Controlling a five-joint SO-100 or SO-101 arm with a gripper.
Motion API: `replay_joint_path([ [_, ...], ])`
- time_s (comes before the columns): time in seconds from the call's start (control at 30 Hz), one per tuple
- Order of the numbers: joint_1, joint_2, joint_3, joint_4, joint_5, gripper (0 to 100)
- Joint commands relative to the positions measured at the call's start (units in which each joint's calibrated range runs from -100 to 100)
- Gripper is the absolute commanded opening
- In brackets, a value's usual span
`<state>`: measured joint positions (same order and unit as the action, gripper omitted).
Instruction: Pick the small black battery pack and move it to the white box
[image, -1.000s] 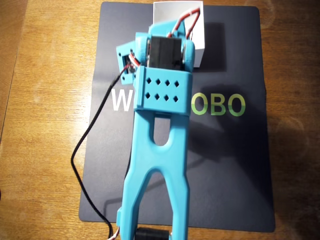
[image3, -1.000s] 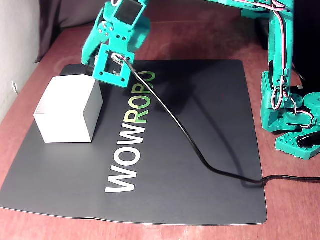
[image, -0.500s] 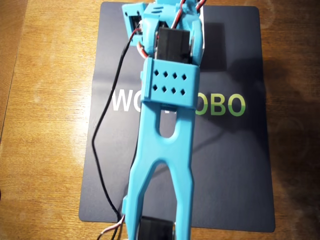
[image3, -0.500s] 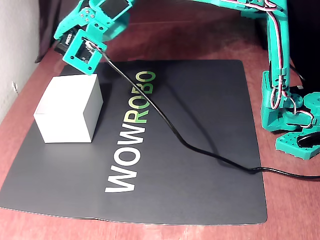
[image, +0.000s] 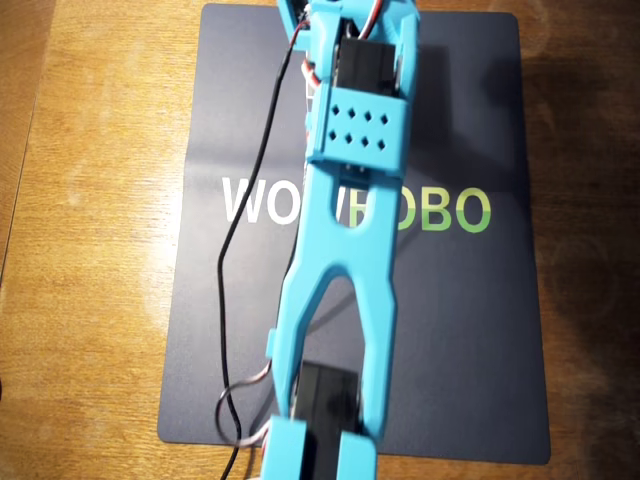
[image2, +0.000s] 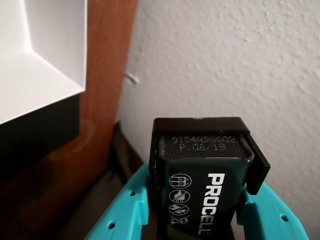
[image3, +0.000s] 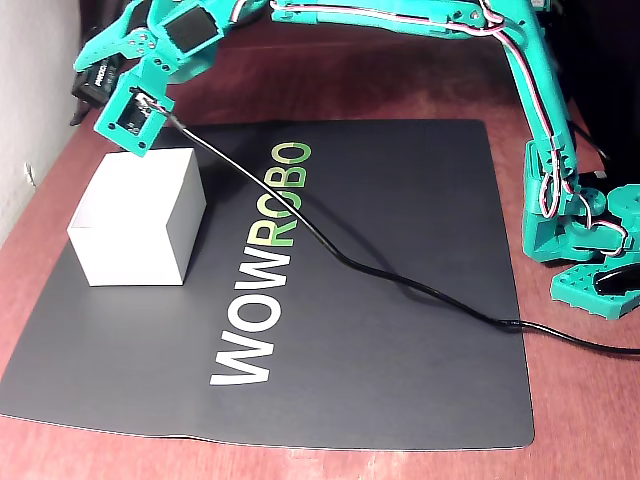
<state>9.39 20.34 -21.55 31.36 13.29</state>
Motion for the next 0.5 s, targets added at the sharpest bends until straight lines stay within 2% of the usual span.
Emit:
replay_joint_path([
  [0.0,1.8,2.1,-8.1,-1.1,0.3,8],
  [0.13,2.3,4.5,-8.4,-0.9,0.3,8],
  [0.47,2.2,7.9,-8.5,7.4,0.3,8],
])
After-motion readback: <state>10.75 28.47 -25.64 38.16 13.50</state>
